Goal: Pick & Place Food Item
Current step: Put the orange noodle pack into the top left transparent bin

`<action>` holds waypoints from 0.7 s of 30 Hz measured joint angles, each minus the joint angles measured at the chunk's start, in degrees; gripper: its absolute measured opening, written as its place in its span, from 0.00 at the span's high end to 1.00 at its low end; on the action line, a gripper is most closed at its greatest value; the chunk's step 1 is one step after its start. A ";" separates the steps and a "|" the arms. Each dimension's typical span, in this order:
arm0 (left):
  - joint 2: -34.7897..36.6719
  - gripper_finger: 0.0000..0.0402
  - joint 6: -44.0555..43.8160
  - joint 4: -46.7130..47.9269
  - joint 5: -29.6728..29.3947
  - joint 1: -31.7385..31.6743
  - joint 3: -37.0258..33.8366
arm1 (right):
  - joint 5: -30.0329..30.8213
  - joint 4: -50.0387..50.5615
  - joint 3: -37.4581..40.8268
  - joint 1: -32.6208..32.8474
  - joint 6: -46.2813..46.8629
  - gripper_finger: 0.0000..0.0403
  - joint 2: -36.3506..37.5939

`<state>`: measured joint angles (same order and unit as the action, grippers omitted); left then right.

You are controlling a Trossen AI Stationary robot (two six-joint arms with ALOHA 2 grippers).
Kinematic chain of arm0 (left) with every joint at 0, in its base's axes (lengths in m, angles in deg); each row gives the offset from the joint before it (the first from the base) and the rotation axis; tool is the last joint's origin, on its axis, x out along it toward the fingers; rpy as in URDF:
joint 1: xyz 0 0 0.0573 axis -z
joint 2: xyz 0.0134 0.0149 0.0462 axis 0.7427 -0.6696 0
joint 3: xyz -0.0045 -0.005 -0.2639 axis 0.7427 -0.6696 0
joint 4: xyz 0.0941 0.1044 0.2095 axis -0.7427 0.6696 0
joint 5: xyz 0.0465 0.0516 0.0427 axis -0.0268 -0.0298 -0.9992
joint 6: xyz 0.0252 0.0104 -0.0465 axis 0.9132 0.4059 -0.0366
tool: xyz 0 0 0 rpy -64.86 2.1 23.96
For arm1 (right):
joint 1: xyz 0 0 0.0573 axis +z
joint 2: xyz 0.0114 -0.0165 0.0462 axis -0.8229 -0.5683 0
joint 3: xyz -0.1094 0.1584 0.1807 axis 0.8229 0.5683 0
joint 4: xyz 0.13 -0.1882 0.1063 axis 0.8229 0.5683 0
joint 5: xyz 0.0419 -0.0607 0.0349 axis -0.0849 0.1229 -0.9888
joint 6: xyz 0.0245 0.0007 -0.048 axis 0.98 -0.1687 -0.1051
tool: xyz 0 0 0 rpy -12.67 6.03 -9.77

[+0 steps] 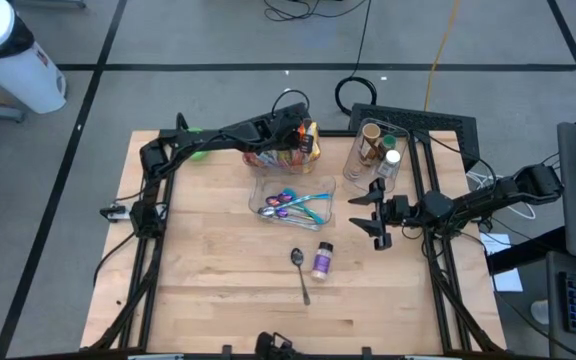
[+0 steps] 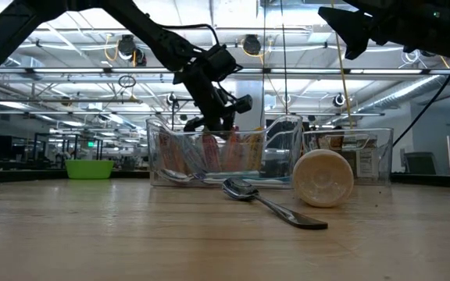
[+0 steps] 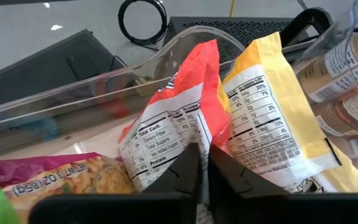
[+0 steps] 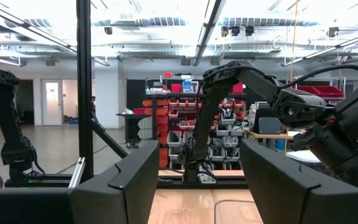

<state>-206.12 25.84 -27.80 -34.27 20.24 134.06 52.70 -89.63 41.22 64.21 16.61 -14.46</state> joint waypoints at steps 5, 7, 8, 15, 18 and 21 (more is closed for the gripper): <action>-0.06 0.84 0.21 -2.48 0.09 -0.02 -0.08 | 0.00 0.00 0.00 0.00 0.01 0.46 0.00; -0.11 0.78 0.99 -3.03 0.91 -0.04 -0.10 | 0.00 0.27 0.00 0.00 0.01 0.46 0.01; -0.11 0.76 1.34 -3.23 1.35 -0.04 -0.14 | 0.00 0.37 0.00 0.00 0.01 0.46 0.00; -0.11 0.56 2.40 -4.02 4.07 -0.20 -0.14 | 0.00 0.90 0.00 0.00 0.01 0.47 0.00; 0.04 0.50 2.40 -4.64 5.72 -0.59 -0.14 | 0.00 1.25 0.00 0.00 0.04 0.46 0.00; 1.04 0.46 2.40 -4.82 7.14 -0.99 -0.23 | 0.00 1.36 0.00 0.00 0.04 0.46 0.00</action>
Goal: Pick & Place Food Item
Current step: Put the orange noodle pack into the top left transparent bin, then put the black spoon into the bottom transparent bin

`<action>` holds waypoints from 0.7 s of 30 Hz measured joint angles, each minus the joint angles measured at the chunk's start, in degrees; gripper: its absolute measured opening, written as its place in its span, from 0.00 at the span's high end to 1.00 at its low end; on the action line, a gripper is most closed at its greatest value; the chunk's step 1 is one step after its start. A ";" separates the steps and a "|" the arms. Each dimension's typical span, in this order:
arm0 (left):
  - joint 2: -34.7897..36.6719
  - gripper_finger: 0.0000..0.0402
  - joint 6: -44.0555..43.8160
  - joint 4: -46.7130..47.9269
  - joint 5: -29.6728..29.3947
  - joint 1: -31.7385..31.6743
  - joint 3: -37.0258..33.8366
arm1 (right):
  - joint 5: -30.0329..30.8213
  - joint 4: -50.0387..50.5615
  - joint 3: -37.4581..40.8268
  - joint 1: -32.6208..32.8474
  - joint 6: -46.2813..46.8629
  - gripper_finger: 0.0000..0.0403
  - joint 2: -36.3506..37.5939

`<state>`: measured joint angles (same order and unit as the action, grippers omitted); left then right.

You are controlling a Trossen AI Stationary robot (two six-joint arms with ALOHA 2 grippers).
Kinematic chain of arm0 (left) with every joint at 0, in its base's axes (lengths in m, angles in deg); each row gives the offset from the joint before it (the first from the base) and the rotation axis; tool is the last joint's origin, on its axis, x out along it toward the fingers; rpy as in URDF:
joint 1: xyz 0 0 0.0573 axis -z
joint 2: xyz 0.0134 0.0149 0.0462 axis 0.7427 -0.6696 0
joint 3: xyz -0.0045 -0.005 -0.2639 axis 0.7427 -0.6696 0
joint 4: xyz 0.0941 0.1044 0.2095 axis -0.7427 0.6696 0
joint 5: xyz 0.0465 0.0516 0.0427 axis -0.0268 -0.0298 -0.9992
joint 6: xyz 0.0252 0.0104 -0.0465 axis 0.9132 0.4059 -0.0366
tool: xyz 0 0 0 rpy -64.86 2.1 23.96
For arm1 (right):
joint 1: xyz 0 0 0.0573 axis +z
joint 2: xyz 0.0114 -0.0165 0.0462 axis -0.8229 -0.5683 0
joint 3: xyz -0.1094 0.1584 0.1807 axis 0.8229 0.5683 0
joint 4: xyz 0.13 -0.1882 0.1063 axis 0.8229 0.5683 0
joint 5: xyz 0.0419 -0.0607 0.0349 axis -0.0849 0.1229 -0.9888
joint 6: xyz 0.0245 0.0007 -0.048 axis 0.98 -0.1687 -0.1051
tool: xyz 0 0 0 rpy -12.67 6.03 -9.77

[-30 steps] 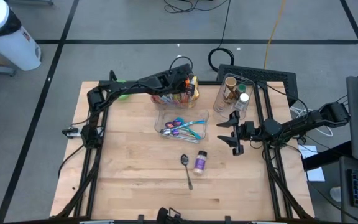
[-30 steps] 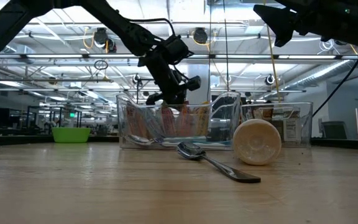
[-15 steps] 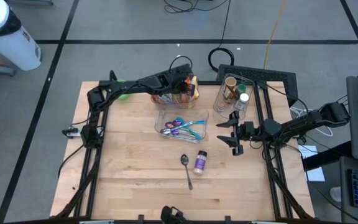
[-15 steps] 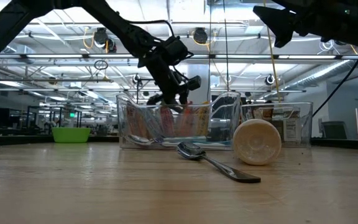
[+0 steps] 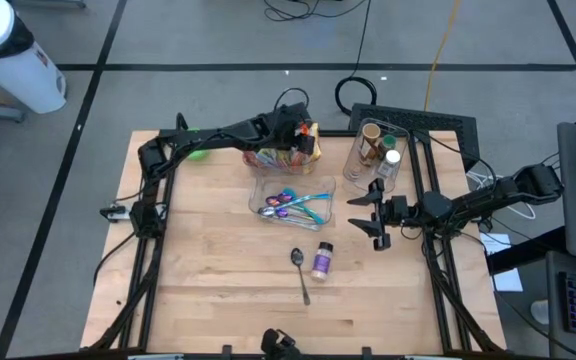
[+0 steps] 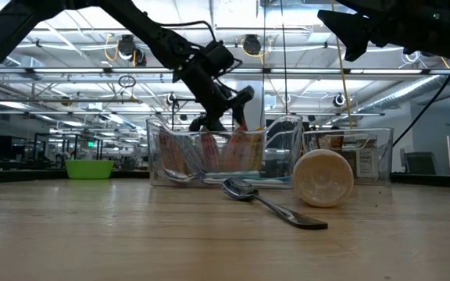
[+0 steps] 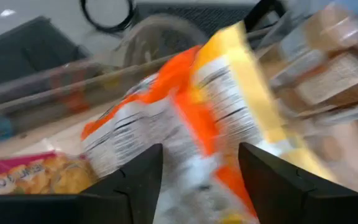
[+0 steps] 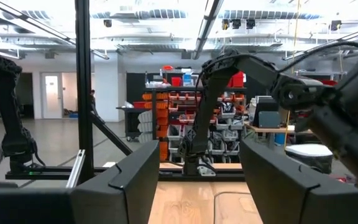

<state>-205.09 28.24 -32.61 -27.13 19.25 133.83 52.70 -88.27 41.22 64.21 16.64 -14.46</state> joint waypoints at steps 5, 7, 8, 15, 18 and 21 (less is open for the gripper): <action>2.78 0.44 0.42 -0.36 2.06 -0.26 0.02 | 0.00 0.37 -0.02 0.00 0.00 0.47 0.00; 4.31 0.44 1.44 -0.21 2.06 -0.26 0.02 | 0.00 0.51 -0.02 0.00 0.00 0.47 0.00; 5.13 0.44 2.02 0.08 2.04 -0.24 0.02 | 0.00 0.63 -0.02 0.00 0.02 0.47 0.00; 11.97 0.44 7.23 2.71 3.51 0.05 0.11 | -0.01 1.25 -0.02 0.00 1.31 0.47 0.00; 15.28 0.44 8.14 4.97 6.14 0.37 0.11 | -0.09 1.66 -0.02 0.00 1.31 0.47 0.02; 18.52 0.44 8.39 8.33 9.71 0.84 0.11 | -0.04 2.41 -0.02 0.00 1.49 0.47 0.00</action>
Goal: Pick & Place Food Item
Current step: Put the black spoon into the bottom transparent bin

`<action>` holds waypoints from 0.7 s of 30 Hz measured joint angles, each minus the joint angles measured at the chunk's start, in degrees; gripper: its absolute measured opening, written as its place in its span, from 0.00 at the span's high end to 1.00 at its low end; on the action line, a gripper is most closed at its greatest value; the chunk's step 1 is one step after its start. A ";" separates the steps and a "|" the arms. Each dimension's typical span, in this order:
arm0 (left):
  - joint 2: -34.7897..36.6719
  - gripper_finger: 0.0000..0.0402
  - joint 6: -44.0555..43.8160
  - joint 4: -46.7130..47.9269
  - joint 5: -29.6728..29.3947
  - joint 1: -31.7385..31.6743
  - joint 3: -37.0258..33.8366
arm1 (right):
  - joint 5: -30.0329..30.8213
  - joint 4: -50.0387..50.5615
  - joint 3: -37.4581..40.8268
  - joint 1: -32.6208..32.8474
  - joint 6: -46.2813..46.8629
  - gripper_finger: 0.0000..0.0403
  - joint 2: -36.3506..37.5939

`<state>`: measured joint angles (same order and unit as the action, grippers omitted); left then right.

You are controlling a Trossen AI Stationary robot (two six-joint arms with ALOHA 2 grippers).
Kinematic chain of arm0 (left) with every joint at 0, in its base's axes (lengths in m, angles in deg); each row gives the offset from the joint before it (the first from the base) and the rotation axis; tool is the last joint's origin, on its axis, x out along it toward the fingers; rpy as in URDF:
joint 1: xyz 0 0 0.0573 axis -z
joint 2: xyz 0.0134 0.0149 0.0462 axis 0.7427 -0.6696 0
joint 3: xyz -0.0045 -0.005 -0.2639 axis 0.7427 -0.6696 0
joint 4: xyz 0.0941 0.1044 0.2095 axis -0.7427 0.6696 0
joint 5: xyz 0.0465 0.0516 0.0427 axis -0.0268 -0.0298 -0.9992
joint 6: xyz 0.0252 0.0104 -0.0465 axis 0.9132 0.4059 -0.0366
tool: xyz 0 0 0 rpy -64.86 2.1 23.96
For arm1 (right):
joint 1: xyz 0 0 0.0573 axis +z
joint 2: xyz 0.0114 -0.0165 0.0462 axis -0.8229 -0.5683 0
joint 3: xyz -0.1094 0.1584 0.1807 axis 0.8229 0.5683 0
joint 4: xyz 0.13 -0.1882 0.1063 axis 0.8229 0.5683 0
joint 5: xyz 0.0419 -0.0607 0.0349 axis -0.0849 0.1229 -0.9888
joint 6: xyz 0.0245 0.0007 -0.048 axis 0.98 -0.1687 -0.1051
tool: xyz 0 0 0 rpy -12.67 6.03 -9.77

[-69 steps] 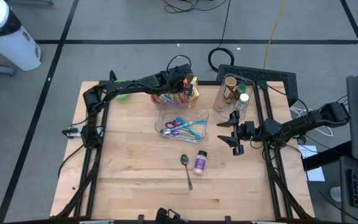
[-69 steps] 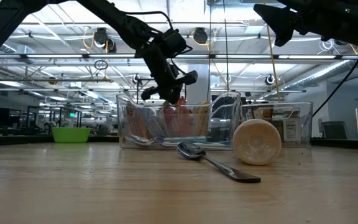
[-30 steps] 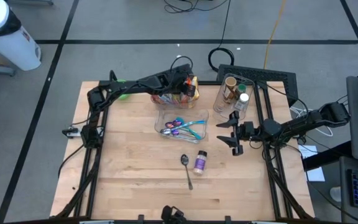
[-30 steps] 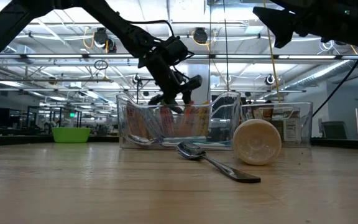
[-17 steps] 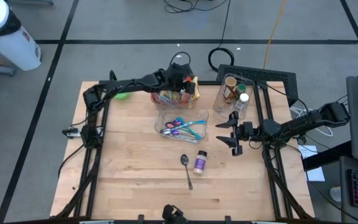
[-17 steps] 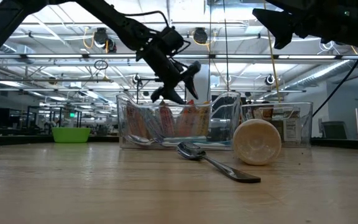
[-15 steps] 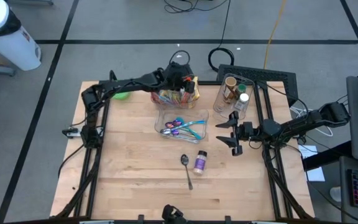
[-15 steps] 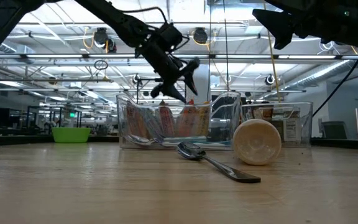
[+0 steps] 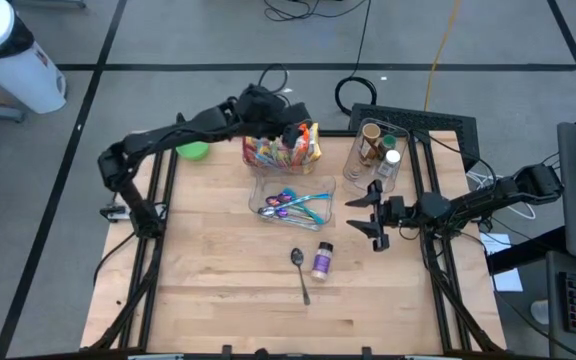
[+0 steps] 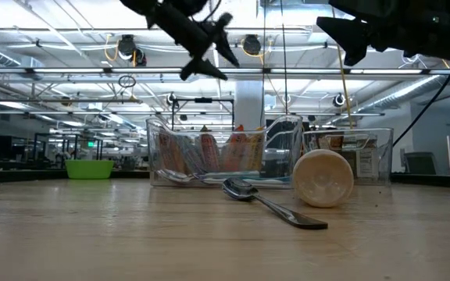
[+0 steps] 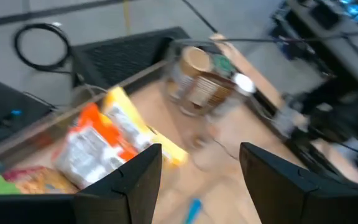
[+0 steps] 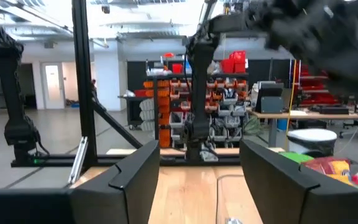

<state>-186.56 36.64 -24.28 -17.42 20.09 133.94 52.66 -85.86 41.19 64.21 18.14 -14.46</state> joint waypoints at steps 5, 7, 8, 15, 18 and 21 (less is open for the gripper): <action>5.54 0.44 1.66 4.74 5.45 1.89 0.00 | 0.00 2.31 0.00 0.00 0.26 0.46 0.00; 7.75 0.44 4.69 5.92 6.45 3.37 0.02 | 0.00 2.84 0.00 0.00 0.47 0.47 0.00; 8.62 0.44 6.33 6.75 6.43 4.50 0.02 | 0.01 3.05 0.00 0.00 0.83 0.47 0.00; 14.72 0.44 14.89 5.91 0.69 13.66 -1.27 | -0.09 5.64 0.00 0.00 4.77 0.47 0.00; 17.28 0.44 16.87 4.43 -3.47 17.07 -4.29 | -0.13 7.98 0.00 0.00 6.03 0.47 0.00; 20.49 0.44 17.70 1.14 -5.76 19.58 -9.74 | -0.15 10.31 0.00 0.00 7.47 0.47 0.00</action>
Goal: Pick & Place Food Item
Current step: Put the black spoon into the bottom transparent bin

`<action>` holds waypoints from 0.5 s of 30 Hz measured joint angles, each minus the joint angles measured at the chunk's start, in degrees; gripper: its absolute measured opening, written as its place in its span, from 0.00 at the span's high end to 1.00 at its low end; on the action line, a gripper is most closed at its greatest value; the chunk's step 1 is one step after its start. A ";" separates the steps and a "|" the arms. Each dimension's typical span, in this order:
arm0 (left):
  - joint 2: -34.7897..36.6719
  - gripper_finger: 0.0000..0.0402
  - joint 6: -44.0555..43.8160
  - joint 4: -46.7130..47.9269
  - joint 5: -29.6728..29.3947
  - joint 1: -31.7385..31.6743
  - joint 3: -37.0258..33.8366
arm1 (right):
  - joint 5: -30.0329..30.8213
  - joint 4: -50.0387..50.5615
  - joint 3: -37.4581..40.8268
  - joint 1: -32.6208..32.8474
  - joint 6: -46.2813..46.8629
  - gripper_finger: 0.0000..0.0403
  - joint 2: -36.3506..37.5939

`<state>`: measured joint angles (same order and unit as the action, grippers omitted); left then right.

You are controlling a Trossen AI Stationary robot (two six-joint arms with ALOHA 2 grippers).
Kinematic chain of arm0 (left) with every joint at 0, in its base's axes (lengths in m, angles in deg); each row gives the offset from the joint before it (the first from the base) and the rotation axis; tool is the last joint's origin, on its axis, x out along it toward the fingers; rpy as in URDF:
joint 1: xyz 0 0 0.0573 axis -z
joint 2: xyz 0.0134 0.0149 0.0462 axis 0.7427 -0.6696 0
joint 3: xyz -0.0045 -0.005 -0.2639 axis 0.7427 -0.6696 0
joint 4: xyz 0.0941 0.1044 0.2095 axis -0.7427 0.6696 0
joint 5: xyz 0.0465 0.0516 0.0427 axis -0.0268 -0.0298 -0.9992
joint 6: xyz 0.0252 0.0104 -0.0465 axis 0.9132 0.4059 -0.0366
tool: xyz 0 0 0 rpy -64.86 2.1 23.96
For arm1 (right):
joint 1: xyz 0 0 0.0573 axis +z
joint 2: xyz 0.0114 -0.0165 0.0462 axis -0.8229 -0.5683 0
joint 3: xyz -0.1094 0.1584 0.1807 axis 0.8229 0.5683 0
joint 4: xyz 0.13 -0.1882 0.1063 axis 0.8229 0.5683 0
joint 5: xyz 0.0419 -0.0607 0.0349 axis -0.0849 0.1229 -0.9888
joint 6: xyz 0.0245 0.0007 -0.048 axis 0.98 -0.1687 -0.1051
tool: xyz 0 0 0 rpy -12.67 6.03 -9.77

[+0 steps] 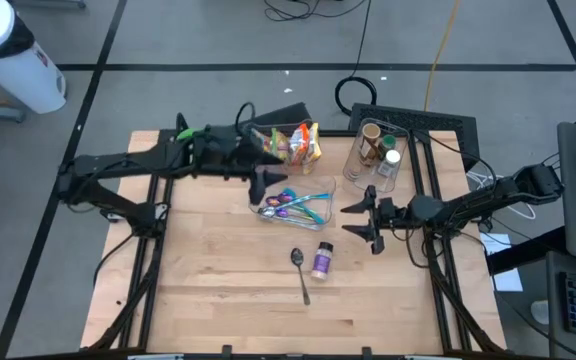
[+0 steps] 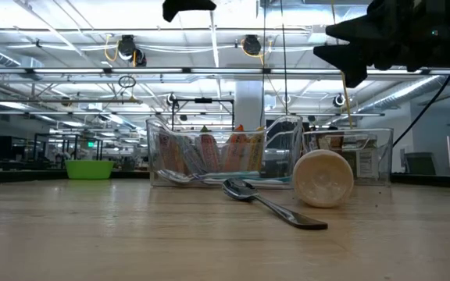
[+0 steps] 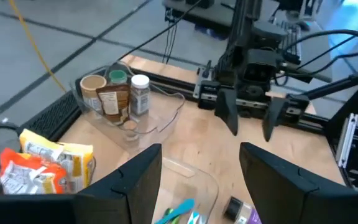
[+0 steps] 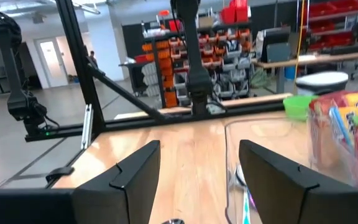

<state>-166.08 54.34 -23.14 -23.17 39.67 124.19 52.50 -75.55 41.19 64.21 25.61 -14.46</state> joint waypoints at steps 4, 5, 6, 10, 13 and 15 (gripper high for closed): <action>3.57 0.44 0.14 -12.58 -1.33 1.91 -11.38 | 0.02 2.19 0.00 0.00 1.67 0.48 0.00; 4.11 0.44 0.13 -17.69 -1.12 2.32 -14.92 | 0.00 2.54 0.00 0.00 1.94 0.48 0.00; 4.40 0.44 0.27 -23.10 -0.67 2.76 -18.23 | 0.00 2.84 0.00 0.00 2.20 0.48 0.00; 4.29 0.44 0.66 -45.31 2.43 4.42 -31.26 | 0.00 4.83 0.00 0.00 4.22 0.47 0.00; 2.10 0.44 0.66 -61.47 2.51 6.00 -38.26 | 0.00 6.08 0.00 0.01 4.52 0.48 -0.02; 0.24 0.44 0.38 -70.15 2.55 7.24 -41.24 | 0.00 5.93 0.00 0.02 4.52 0.48 -0.08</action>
<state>-165.83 54.72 -93.30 -20.63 46.91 82.96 52.50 -69.62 41.19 64.23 30.13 -14.54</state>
